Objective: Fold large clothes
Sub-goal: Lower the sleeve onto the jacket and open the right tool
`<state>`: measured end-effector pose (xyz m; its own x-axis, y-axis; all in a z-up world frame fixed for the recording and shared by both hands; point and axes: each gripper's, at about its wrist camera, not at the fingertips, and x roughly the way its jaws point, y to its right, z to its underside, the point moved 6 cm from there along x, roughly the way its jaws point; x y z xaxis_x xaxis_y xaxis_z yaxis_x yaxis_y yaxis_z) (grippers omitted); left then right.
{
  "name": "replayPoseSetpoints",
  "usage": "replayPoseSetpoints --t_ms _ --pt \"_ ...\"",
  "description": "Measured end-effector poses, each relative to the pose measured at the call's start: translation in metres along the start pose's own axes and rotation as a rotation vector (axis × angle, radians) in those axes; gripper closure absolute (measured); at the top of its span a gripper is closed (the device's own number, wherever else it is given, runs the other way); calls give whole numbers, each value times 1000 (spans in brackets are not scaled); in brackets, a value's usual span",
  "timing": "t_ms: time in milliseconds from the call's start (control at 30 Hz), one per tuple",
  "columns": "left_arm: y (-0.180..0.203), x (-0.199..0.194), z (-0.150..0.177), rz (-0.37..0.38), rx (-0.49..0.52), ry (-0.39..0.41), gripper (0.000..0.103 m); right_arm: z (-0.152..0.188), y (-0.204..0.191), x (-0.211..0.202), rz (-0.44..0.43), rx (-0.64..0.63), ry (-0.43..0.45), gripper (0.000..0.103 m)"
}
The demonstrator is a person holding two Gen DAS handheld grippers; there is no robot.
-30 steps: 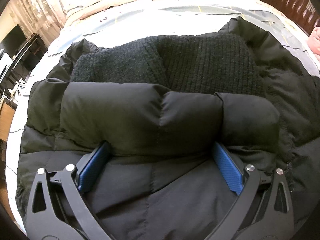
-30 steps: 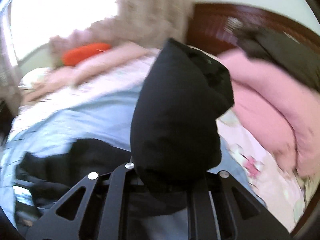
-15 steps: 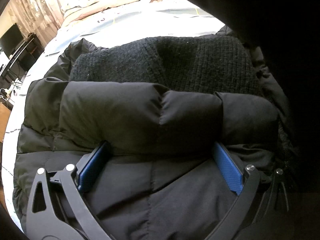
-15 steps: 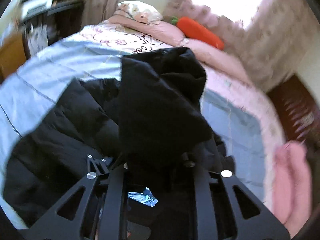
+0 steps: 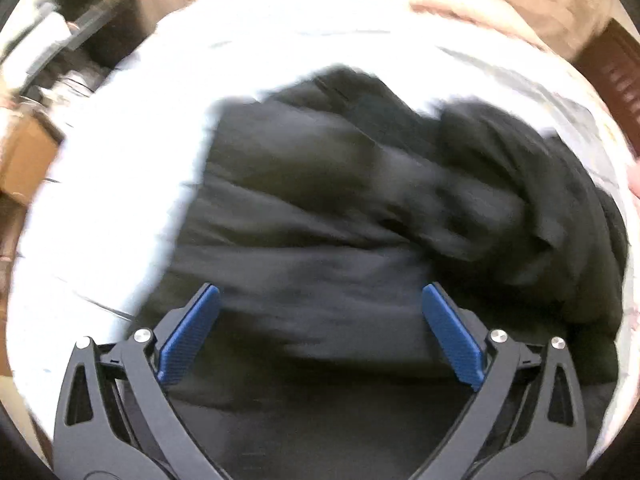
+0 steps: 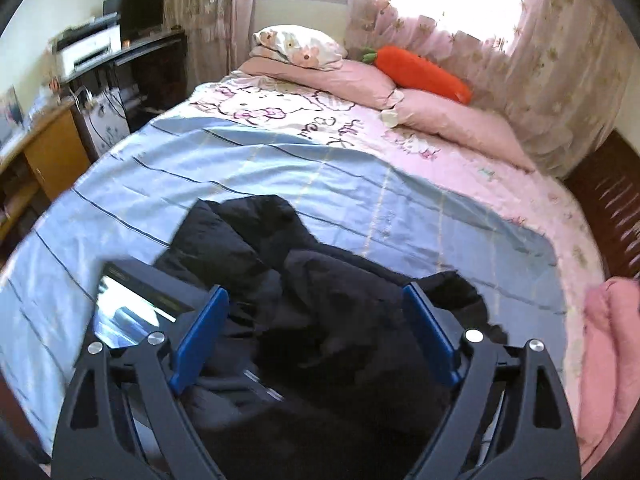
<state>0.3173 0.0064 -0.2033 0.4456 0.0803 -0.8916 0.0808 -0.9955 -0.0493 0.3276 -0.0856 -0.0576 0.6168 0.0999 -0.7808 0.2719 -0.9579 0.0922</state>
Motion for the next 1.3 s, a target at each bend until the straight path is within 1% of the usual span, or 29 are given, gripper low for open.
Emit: replayPoseSetpoints --t_ms 33,67,167,267,333,400,467,533,633,667,700,733,767,800,833,867,933,1033,1133,1200,1300 --pt "-13 -20 -13 -38 13 49 2 0 1 -2 -9 13 -4 15" --pt "-17 -30 -20 -44 18 61 2 1 3 -2 -16 21 -13 15" --pt "-17 -51 -48 14 -4 65 2 5 13 -2 -16 52 -41 14" --pt "4 -62 -70 90 -16 105 2 7 36 -11 6 91 -41 14" --pt "26 -59 -77 110 11 109 2 13 59 -14 36 121 -53 14" --pt "51 -55 -86 144 35 122 2 22 82 -13 72 153 -72 14" --pt "76 -51 -85 172 43 129 2 36 109 -9 109 196 -86 14" --pt "92 -46 -85 199 55 126 2 50 128 -1 143 234 -104 14" --pt "113 -24 -77 203 96 96 2 80 154 27 199 284 -146 14" --pt "117 -12 -73 198 105 76 2 94 162 43 217 300 -178 14" --pt "119 3 -66 201 106 43 2 102 166 54 217 314 -198 14" --pt "121 20 -57 211 106 4 2 116 170 71 209 348 -227 14" --pt "120 32 -50 215 108 -23 2 123 172 79 201 368 -240 14" --pt "119 49 -41 220 112 -56 2 135 173 95 180 406 -267 14" --pt "117 63 -32 239 108 -80 2 143 173 105 171 424 -281 14" --pt "111 79 -21 298 75 -101 2 151 171 116 174 429 -290 13" --pt "102 90 -14 350 49 -87 2 161 163 132 186 415 -277 8" --pt "106 95 -11 338 93 -60 2 174 163 147 179 468 -257 3" --pt "109 101 -12 319 114 -45 2 178 164 157 178 463 -242 1" --pt "109 104 -14 313 113 -50 2 179 164 159 181 461 -249 1" --pt "107 97 -20 304 120 -81 2 173 168 151 172 483 -294 1"
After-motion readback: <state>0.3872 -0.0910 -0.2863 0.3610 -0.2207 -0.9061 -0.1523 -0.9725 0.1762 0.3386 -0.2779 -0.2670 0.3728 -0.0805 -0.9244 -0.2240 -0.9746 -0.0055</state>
